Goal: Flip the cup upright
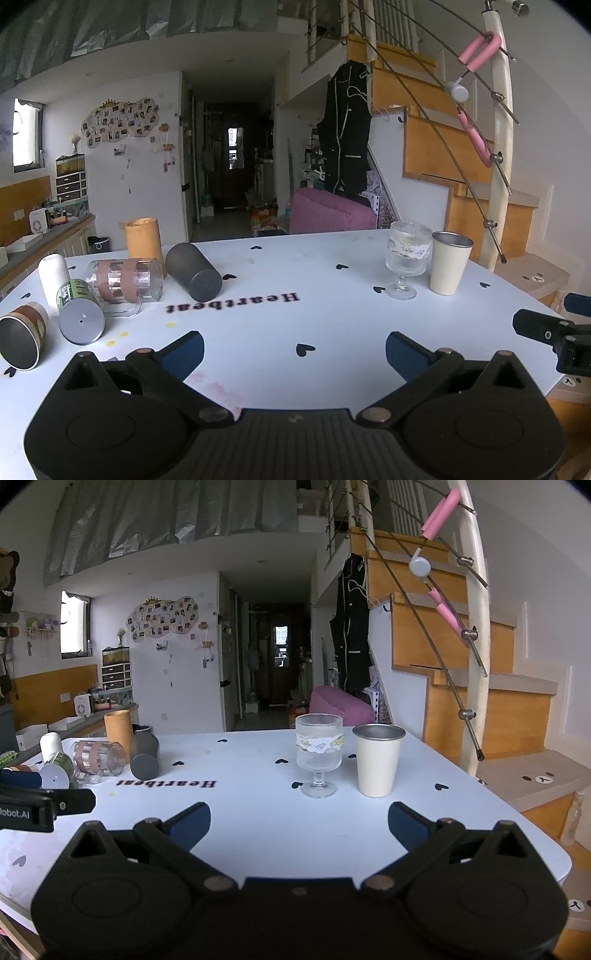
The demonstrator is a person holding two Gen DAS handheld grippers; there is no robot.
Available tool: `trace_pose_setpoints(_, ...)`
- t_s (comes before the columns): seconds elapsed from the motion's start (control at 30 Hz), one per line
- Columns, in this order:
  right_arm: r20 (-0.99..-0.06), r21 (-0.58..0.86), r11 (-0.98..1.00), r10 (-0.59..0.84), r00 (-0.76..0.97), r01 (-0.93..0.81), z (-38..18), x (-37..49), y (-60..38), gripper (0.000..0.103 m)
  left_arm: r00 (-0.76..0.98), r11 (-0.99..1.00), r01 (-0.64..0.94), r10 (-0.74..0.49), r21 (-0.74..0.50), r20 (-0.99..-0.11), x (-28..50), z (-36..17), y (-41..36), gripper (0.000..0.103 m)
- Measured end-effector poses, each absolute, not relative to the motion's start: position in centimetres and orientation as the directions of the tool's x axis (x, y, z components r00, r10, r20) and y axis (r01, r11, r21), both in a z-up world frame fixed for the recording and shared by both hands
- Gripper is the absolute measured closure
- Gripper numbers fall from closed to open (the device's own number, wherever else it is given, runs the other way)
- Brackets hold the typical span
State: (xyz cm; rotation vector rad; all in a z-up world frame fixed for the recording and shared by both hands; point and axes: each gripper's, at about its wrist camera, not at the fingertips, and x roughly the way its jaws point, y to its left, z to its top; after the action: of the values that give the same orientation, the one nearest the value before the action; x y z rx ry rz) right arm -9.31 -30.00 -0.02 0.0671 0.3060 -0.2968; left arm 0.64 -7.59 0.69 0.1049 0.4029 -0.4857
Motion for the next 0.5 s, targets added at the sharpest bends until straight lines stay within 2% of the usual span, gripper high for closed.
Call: trace_pose_setpoints(0.5,-0.312,0.019,0.954,-0.278,0.908,0.299,-0.25,-9.15,-30.05,0.0,0.815,0.887,0.462,-0.423,0.003,-0.395,0.57,0.62,-7.21,0.0)
